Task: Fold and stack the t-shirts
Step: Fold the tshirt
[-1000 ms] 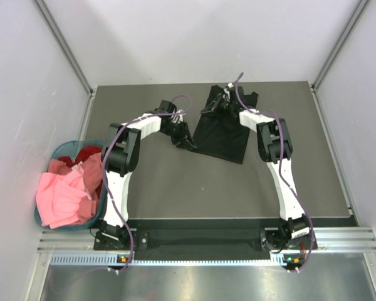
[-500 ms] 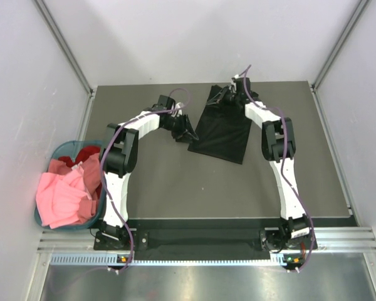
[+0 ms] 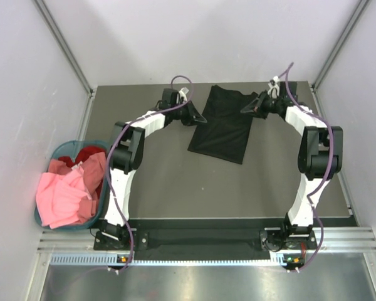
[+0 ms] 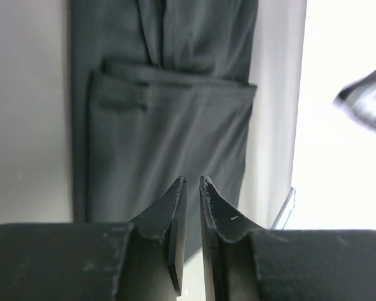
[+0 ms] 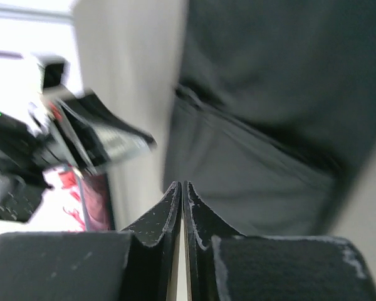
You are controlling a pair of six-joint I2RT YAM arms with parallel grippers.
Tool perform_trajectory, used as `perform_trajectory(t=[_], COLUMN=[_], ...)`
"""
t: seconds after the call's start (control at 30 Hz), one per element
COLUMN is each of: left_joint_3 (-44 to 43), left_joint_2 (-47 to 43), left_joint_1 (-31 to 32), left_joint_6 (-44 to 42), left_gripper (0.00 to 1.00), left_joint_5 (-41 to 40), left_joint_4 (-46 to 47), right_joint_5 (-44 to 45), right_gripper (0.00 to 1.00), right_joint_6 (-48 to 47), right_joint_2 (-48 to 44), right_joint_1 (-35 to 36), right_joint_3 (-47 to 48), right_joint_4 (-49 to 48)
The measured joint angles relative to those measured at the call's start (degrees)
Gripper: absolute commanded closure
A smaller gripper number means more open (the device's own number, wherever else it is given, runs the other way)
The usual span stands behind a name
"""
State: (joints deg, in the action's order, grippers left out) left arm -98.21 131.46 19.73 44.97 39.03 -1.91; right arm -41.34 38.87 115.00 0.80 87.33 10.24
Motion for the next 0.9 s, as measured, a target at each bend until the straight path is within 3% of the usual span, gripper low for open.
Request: perform_trajectory(t=[0.27, 0.9], left_joint_3=[-5.0, -15.6], left_joint_2=[7.4, 16.1], left_joint_1=[1.4, 2.1], left_joint_6=[3.4, 5.6], left_gripper=[0.82, 0.82], left_joint_5=[-1.9, -4.3], left_joint_4=[4.1, 5.0], right_joint_5=[-2.0, -4.6], right_gripper=[0.97, 0.97], right_joint_6=[-2.9, 0.6], right_joint_2=[-0.3, 9.7], right_joint_1=[-2.0, -5.1], right_joint_3=[-11.7, -11.5], right_joint_4=[0.8, -7.5])
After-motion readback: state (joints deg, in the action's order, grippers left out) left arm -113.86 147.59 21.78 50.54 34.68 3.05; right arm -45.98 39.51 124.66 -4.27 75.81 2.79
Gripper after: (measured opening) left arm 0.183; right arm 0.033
